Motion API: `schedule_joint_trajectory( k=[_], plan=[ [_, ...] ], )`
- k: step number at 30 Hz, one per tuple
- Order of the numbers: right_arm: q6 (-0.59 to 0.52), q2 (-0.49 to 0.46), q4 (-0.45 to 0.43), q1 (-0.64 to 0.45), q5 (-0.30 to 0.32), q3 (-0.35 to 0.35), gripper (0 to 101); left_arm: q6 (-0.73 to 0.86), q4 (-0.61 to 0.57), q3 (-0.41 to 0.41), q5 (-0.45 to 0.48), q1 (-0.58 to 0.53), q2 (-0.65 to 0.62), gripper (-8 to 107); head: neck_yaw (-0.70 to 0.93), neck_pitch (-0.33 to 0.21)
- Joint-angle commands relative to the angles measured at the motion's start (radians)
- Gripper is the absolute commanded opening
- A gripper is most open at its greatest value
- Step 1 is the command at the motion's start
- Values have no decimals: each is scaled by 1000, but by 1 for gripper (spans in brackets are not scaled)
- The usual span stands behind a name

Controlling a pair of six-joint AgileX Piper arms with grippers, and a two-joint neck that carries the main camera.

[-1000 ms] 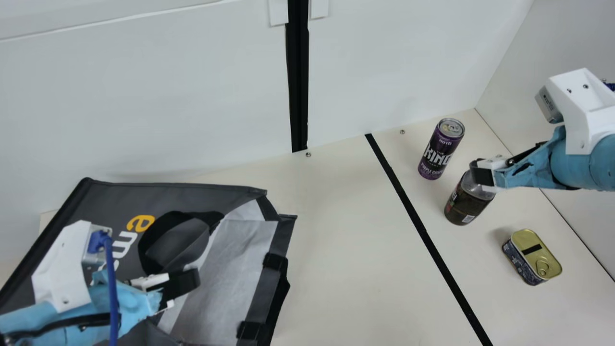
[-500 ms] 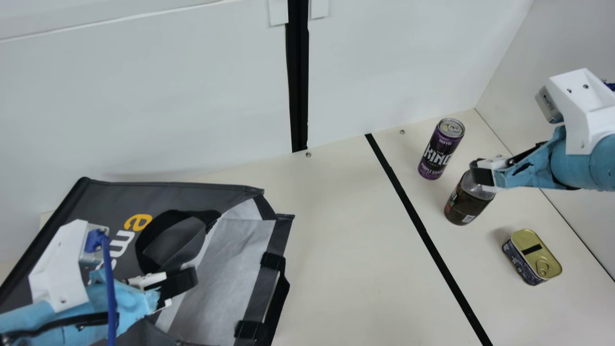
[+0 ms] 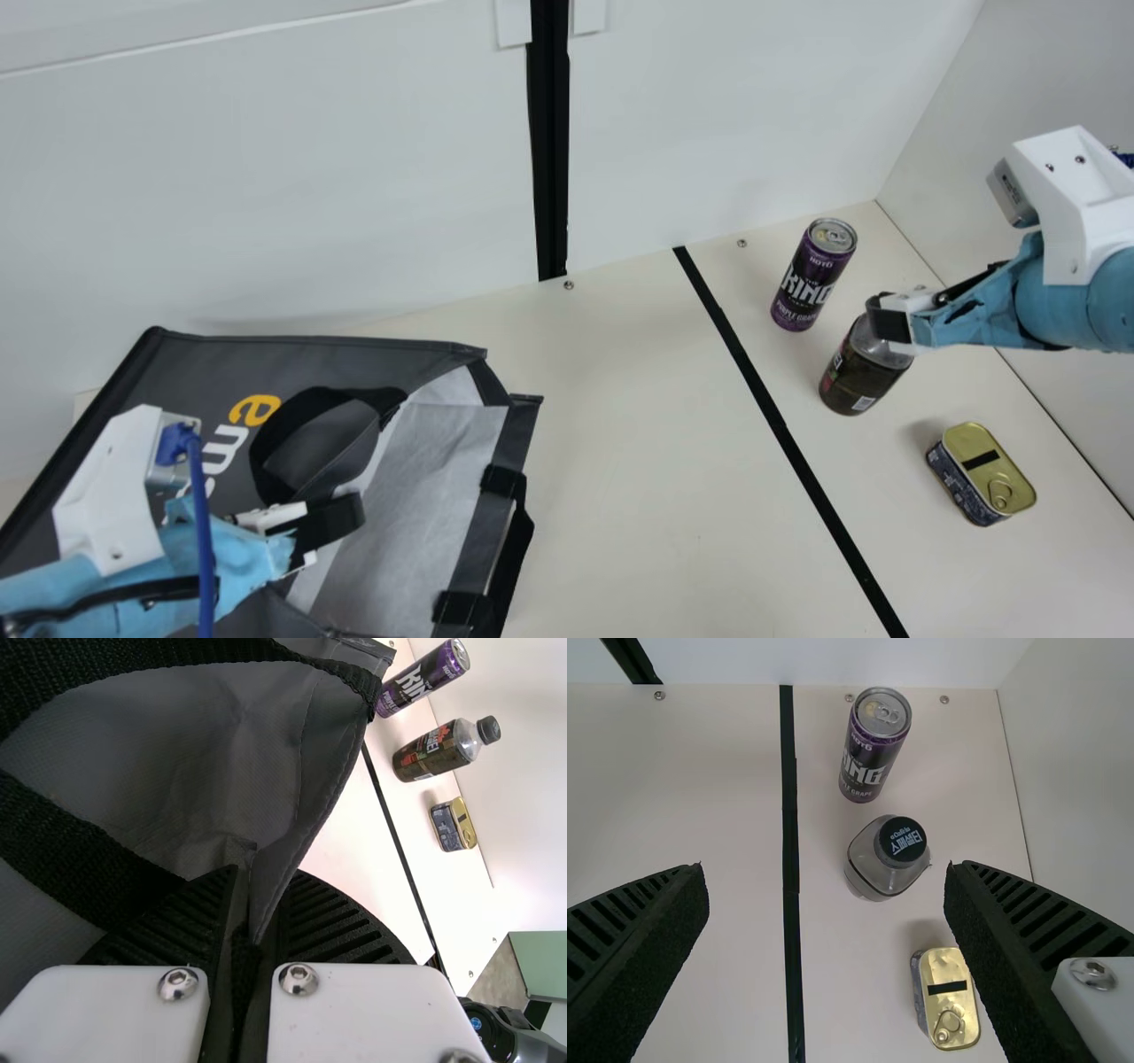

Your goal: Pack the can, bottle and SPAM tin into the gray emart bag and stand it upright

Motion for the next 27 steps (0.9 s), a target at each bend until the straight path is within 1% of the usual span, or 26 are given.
schedule_joint_trajectory(
  k=[1,4,5,10,17,27],
  plan=[
    [0,0,0,0,0,0,95,0,0,0,0,0,0,-8,-1,-21],
    [0,0,0,0,0,0,95,0,0,0,0,0,0,-8,-1,-21],
    [15,-15,-10,14,-4,14,95,0,0,0,0,0,0,-8,-1,-21],
    [35,-6,-21,29,-5,-3,95,0,0,0,0,0,0,-8,-1,-21],
    [57,39,-41,43,1,-67,95,0,0,0,0,0,0,-8,-1,-21],
    [62,131,-58,64,1,-168,95,0,0,0,0,0,0,-8,-1,-21]
  ],
)
